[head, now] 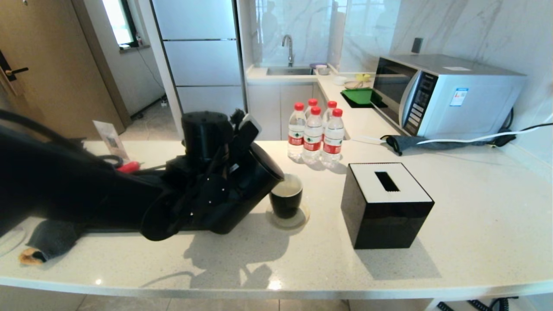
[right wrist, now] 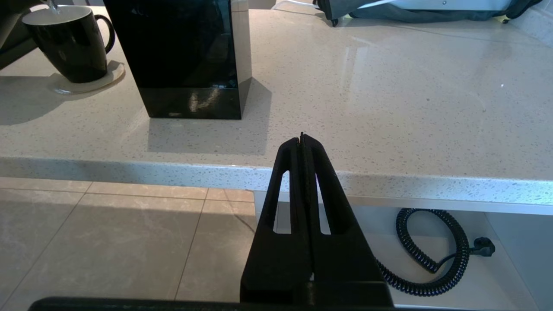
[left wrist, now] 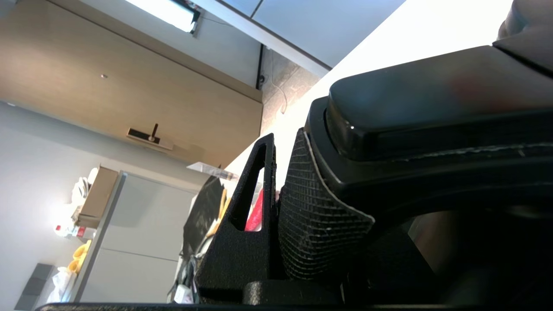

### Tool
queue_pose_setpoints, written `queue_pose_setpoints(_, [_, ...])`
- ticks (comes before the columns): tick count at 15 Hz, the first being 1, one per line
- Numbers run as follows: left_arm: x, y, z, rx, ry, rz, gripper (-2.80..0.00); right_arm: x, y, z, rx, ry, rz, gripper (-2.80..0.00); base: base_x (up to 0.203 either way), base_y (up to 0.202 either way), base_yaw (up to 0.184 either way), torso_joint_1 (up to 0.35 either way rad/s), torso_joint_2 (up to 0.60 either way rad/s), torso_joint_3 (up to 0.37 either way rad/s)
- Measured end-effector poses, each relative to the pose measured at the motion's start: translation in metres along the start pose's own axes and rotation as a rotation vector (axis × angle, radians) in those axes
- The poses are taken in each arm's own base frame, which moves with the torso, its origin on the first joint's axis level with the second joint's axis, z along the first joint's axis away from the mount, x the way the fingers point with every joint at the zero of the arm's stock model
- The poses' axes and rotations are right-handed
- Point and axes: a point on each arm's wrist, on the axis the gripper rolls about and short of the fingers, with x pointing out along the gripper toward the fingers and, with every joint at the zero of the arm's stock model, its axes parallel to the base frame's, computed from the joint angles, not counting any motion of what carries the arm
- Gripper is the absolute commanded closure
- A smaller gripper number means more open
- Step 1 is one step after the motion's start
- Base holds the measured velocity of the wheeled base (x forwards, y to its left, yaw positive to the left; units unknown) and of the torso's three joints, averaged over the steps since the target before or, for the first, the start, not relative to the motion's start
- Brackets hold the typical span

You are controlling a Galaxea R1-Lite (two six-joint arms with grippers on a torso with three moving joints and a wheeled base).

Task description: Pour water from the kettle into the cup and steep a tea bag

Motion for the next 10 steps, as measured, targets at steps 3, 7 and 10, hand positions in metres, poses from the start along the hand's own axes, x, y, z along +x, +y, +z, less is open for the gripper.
queue_pose_setpoints(3, [0.0003,0.0012,0.0013,-0.004,-0.001,0.004,0.0,0.0,0.0,0.0,-0.001,0.0,0.0,0.0,0.0,0.0,0.0,0.0,0.0,0.0])
queue_pose_setpoints(7, [0.0003,0.0021,0.0014,-0.003,-0.001,0.005,0.0,0.0,0.0,-0.0001,0.0,0.001,0.0,0.0,0.0,0.0,0.0,0.0,0.0,0.0])
queue_pose_setpoints(10, [0.0006,0.0042,0.0033,0.025,-0.006,0.009,0.0,0.0,0.0,-0.0001,0.0,0.001,0.0,0.0,0.0,0.0,0.0,0.0,0.0,0.0])
